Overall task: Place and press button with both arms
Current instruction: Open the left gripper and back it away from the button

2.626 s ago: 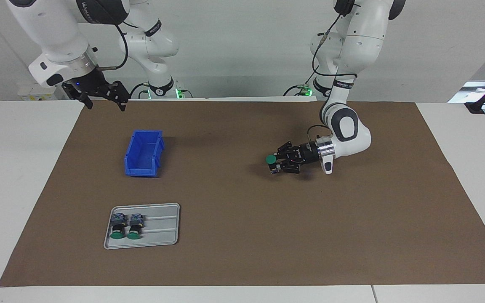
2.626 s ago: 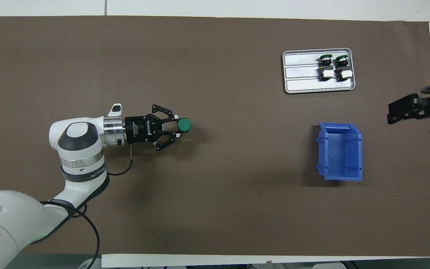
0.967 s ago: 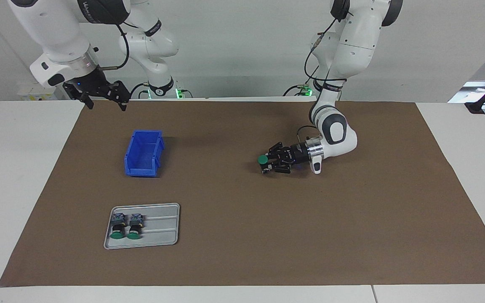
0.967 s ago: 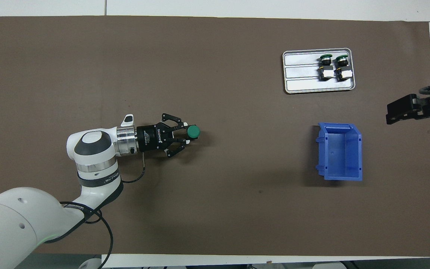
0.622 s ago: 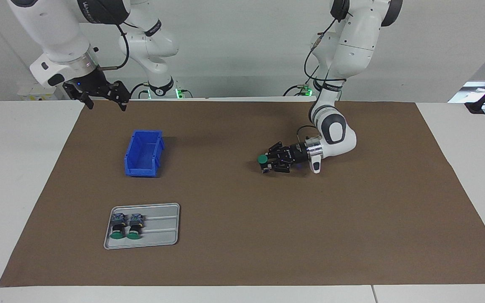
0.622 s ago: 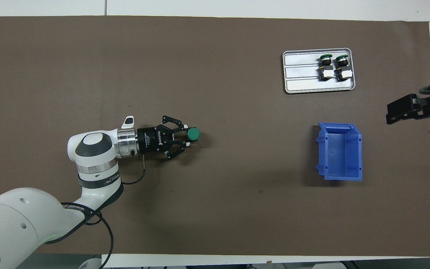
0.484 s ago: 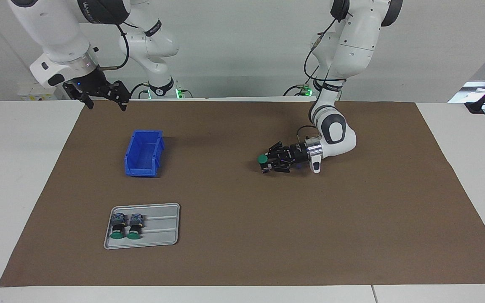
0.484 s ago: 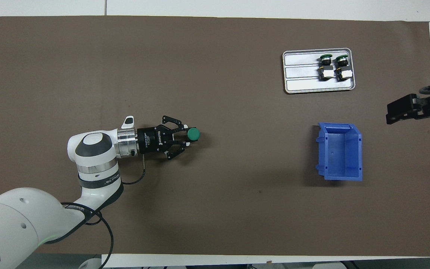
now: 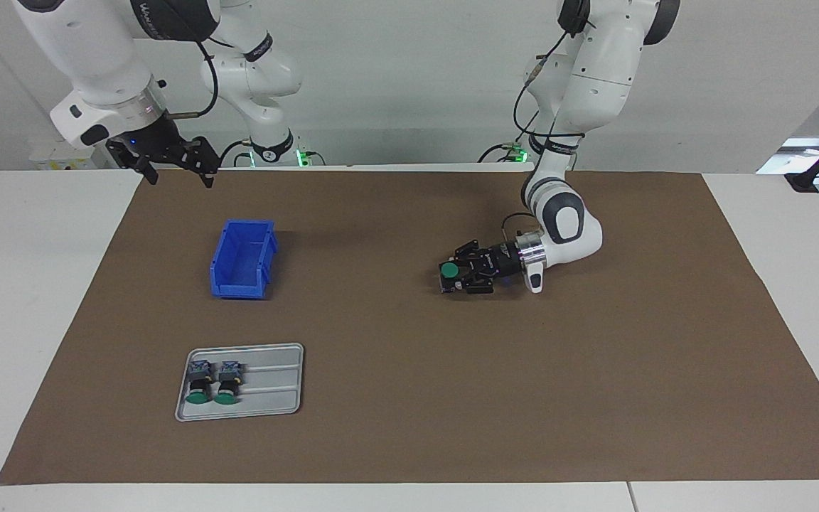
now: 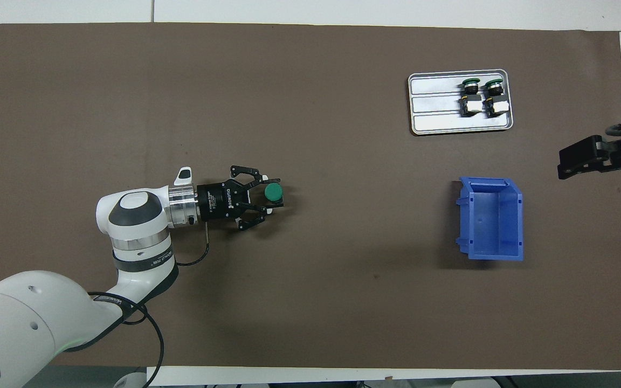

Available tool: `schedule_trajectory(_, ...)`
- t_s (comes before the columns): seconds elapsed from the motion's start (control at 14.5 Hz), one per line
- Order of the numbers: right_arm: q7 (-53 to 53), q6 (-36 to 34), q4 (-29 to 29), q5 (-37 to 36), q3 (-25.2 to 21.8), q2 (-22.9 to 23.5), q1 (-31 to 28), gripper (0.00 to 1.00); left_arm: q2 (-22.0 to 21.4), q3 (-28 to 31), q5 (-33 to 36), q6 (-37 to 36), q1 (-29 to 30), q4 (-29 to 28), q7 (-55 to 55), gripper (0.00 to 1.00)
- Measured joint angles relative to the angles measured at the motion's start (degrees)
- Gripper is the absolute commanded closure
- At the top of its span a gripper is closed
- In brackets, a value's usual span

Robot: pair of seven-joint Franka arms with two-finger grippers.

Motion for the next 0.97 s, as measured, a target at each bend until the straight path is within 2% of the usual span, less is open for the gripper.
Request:
schedule_trajectory(0.28, 0.0, 0.0, 0.0, 0.0, 0.0, 0.0, 0.0, 0.00, -0.9, 0.0, -0.1, 2.1, -0.8, 0.0, -0.5, 0.14)
schedule_trajectory(0.35, 0.0, 0.0, 0.0, 0.0, 0.0, 0.0, 0.0, 0.00, -1.3, 0.0, -0.1, 2.7, -1.0, 0.0, -0.9, 0.01)
schedule_trajectory(0.76, 0.0, 0.0, 0.0, 0.0, 0.0, 0.0, 0.0, 0.00, -4.0, 0.0, -0.1, 4.0, -1.8, 0.0, -4.7, 0.00)
schedule_trajectory(0.97, 0.0, 0.0, 0.0, 0.0, 0.0, 0.0, 0.0, 0.00, -6.8, 0.0, 1.5, 7.0, -2.4, -0.2, -7.0, 0.00)
